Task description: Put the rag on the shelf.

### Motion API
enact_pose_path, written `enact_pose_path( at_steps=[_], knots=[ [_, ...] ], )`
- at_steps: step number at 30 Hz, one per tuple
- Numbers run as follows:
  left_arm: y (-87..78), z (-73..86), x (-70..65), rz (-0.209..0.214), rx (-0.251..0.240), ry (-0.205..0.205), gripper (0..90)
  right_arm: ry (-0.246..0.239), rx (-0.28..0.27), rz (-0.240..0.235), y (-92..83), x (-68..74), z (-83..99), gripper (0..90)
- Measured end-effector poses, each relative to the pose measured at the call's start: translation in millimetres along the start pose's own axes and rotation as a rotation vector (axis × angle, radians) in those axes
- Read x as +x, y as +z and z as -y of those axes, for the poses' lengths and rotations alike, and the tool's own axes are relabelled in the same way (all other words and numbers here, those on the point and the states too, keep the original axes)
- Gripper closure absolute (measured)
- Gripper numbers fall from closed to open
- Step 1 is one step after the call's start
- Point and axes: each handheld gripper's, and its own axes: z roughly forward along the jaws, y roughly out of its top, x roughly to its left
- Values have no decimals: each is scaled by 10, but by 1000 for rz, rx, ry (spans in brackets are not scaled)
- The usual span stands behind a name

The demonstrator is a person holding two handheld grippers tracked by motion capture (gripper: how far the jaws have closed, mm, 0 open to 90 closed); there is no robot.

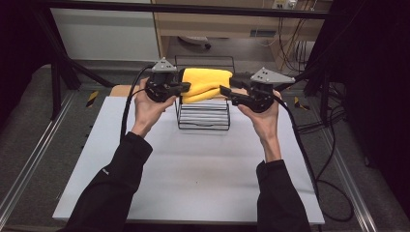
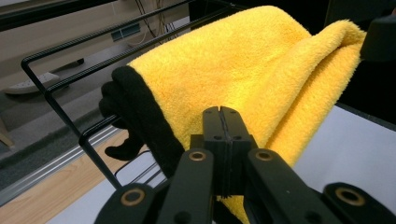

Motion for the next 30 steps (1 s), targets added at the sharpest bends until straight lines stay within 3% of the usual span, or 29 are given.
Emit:
enact_pose_path(
  at_steps=[5, 7, 9, 12, 15, 19, 23, 26, 30],
  knots=[
    [10, 62, 15, -4, 8, 6, 899, 34, 14, -34, 52, 6, -37, 692],
    [13, 94, 25, -4, 2, 2, 898, 50, 54, -38, 82, -2, -14, 831],
    [22, 128, 29, -4, -1, 5, 898, 58, 106, -32, 121, -11, 43, 900],
    [48, 178, 29, -2, 1, 10, 898, 64, 165, -2, 159, -36, 155, 900],
    [80, 204, 35, -5, -1, 13, 898, 88, 178, 22, 179, -96, 258, 900],
    [139, 209, 47, -11, -7, 1, 898, 83, 158, 62, 211, -150, 340, 890],
    [164, 219, 52, -6, -3, -2, 897, 79, 136, 63, 210, -159, 374, 837],
    [123, 229, 42, -7, -9, -2, 894, 65, 119, 61, 151, -131, 360, 783],
    [-2, 265, 14, 11, -24, -4, 831, 64, 94, 54, 28, -80, 324, 635]
  ],
)
